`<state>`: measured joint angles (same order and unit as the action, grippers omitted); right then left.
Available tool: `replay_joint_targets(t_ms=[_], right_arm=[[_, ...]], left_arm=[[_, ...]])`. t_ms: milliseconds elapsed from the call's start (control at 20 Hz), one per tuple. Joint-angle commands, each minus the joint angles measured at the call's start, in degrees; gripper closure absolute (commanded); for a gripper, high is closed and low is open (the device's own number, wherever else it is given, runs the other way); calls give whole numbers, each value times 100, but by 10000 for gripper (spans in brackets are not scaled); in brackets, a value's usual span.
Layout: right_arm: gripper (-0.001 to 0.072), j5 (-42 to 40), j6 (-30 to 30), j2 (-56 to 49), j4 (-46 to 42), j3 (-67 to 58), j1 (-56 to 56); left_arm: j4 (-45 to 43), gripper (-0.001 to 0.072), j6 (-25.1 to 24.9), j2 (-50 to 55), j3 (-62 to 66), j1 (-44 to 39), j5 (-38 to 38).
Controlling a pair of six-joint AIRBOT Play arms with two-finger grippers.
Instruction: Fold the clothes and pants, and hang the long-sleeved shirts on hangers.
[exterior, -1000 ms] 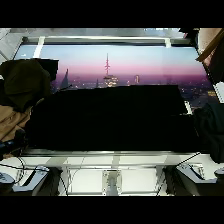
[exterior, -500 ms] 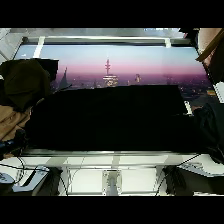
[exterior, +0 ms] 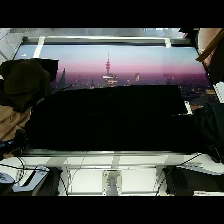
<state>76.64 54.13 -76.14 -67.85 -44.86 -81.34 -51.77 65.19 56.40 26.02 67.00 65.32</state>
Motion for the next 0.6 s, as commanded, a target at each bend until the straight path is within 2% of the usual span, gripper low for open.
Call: replay_joint_targets(t_ms=[0,300,550], right_arm=[[233,-105,-133,-33,70,85,13],[233,-365,-157,-33,-81,310,629],[273,-190,-269,-33,20,459,710]], left_arm=[[-2,693,-2,-4,-2,0,-4],[-2,693,-2,-4,-2,0,0],[-2,693,-4,-4,7,0,-2]])
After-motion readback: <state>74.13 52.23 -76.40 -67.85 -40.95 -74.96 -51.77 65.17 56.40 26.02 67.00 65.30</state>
